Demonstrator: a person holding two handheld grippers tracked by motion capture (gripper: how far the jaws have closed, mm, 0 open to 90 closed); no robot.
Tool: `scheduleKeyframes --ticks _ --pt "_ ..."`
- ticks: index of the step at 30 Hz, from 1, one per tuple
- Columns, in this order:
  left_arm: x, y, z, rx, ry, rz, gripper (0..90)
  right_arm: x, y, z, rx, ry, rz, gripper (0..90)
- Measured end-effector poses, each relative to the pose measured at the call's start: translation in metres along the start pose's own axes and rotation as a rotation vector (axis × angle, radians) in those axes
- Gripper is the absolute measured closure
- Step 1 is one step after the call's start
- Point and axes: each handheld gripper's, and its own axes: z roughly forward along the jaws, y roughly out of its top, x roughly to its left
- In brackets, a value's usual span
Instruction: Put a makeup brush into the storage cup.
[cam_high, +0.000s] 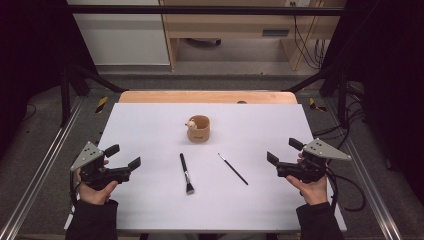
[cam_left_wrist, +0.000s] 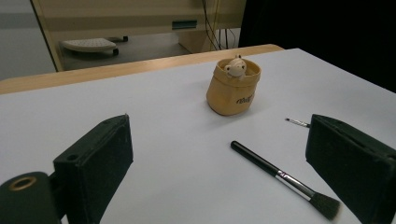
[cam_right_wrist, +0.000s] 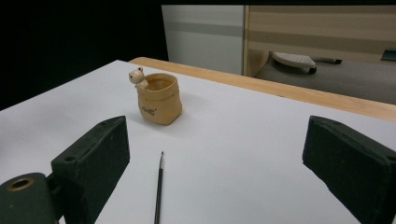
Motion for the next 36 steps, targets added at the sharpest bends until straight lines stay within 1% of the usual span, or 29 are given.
scheduleKeyframes --ticks 1,2,4,8,14,15,16,17,23,24,25,26,28,29,30,33,34,35,36 --pt "0.0 0.0 -0.001 0.0 0.004 -0.001 6.9 0.004 0.002 0.002 0.004 0.005 -0.004 8.3" --pt "0.0 0.0 -0.001 0.0 0.004 -0.001 7.0 0.004 0.002 0.002 0.004 0.005 -0.004 8.3" --pt "0.001 -0.001 -0.002 0.001 0.007 0.001 7.0 0.012 0.004 0.01 0.031 0.003 -0.029 8.6" --pt "0.002 -0.002 -0.002 0.007 0.012 0.0 7.1 0.022 0.005 0.023 0.08 0.014 -0.058 9.1" --pt "0.003 -0.003 -0.002 0.014 0.016 0.007 7.1 0.034 0.005 0.044 0.149 0.035 -0.082 10.3" --pt "0.003 -0.003 -0.002 0.014 0.016 0.007 7.1 0.034 0.005 0.044 0.149 0.035 -0.082 10.3" --pt "0.002 -0.003 -0.002 0.016 0.015 0.008 7.2 0.038 0.006 0.05 0.174 0.038 -0.091 10.6" --pt "0.002 -0.003 -0.002 0.016 0.015 0.008 7.2 0.039 0.006 0.052 0.187 0.039 -0.093 10.9" --pt "0.001 -0.005 0.0 0.025 0.013 0.012 7.2 0.044 0.005 0.066 0.239 0.037 -0.097 13.8" --pt "0.001 -0.005 0.0 0.025 0.013 0.012 7.2 0.044 0.005 0.066 0.239 0.037 -0.097 13.8" --pt "0.001 -0.005 0.0 0.025 0.014 0.012 7.2 0.045 0.004 0.07 0.267 0.03 -0.094 14.4" --pt "0.001 -0.005 0.0 0.024 0.013 0.01 7.2 0.046 0.003 0.072 0.274 0.029 -0.102 14.7" --pt "0.0 -0.005 0.0 0.027 0.011 0.013 7.4 0.047 0.002 0.077 0.304 0.025 -0.102 15.5" --pt "0.0 -0.005 0.0 0.027 0.011 0.013 7.4 0.047 0.002 0.077 0.304 0.025 -0.102 15.5" --pt "0.0 -0.005 0.001 0.028 0.011 0.015 7.3 0.047 0.0 0.083 0.33 0.022 -0.113 16.7" --pt "-0.001 -0.006 0.002 0.034 0.009 0.018 7.4 0.049 -0.002 0.09 0.364 0.021 -0.111 18.4" --pt "-0.001 -0.006 0.002 0.034 0.009 0.018 7.4 0.049 -0.002 0.09 0.364 0.021 -0.111 18.4" --pt "-0.001 -0.006 0.002 0.036 0.008 0.019 7.4 0.05 -0.005 0.095 0.389 0.026 -0.134 19.1" --pt "-0.002 -0.006 0.003 0.037 0.007 0.019 7.4 0.05 -0.005 0.095 0.389 0.026 -0.134 19.1"
